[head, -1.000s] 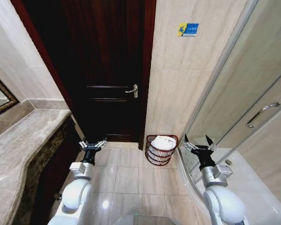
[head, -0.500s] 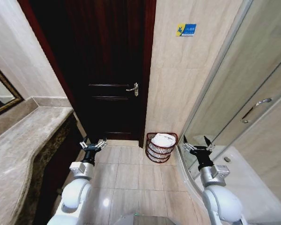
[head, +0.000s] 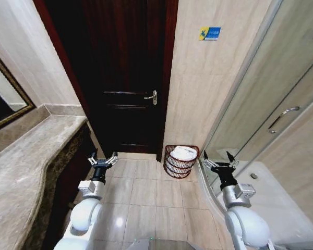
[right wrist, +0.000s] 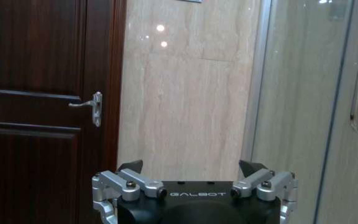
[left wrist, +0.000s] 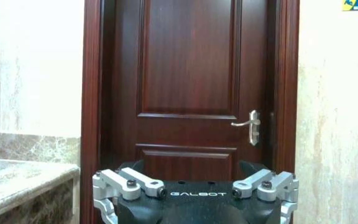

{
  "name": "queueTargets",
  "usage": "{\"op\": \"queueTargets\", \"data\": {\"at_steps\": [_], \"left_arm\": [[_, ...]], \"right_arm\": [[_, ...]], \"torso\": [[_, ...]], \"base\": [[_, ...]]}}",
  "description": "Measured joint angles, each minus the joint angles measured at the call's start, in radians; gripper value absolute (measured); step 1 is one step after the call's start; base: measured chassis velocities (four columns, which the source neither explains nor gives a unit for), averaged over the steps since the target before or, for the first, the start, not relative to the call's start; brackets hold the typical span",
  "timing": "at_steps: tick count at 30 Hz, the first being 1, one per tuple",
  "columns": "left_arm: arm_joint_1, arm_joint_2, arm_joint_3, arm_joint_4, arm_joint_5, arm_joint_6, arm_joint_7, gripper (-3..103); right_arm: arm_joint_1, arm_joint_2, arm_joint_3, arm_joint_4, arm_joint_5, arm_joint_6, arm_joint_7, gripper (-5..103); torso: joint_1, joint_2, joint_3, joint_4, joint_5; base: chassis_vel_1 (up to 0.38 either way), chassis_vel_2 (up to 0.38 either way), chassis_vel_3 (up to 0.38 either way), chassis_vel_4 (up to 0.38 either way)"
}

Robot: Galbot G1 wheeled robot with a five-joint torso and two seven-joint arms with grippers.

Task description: Discard the used towel into the hamper.

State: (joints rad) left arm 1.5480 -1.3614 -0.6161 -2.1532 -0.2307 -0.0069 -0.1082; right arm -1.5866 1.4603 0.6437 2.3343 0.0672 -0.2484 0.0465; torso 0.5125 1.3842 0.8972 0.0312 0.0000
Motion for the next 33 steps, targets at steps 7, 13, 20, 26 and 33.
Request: {"op": "queueTargets", "data": {"at_steps": [7, 13, 20, 26, 33], "left_arm": [[-0.003, 0.003, 0.009, -0.010, 0.001, 0.017, -0.002, 100], [-0.015, 0.006, 0.023, 0.001, 0.002, 0.032, -0.004, 100], [-0.023, 0.005, 0.026, 0.002, 0.002, 0.050, -0.006, 100], [-0.022, 0.004, 0.029, -0.002, 0.007, 0.038, -0.010, 100], [-0.014, 0.000, 0.040, -0.013, 0.023, 0.033, -0.011, 100]], "right_arm": [[0.001, 0.002, 0.001, -0.023, -0.002, 0.005, -0.003, 100], [0.005, -0.001, 0.002, -0.051, -0.010, 0.010, -0.005, 100], [0.009, -0.006, 0.003, -0.053, -0.009, 0.010, -0.005, 100], [0.009, -0.007, 0.005, -0.046, -0.005, 0.010, -0.005, 100], [-0.003, -0.008, 0.010, -0.042, 0.000, 0.014, -0.007, 100]], "torso": [[0.000, 0.000, 0.000, 0.0000, 0.0000], [0.000, 0.000, 0.000, 0.0001, 0.0000], [0.000, 0.000, 0.000, 0.0000, 0.0000], [0.000, 0.000, 0.000, 0.0002, 0.0000], [0.000, 0.000, 0.000, 0.0001, 0.0001]], "base": [[0.068, -0.053, -0.061, 0.056], [0.078, -0.077, -0.081, 0.071], [0.080, -0.080, -0.087, 0.078], [0.074, -0.067, -0.065, 0.074], [0.077, -0.061, -0.078, 0.071]]}}
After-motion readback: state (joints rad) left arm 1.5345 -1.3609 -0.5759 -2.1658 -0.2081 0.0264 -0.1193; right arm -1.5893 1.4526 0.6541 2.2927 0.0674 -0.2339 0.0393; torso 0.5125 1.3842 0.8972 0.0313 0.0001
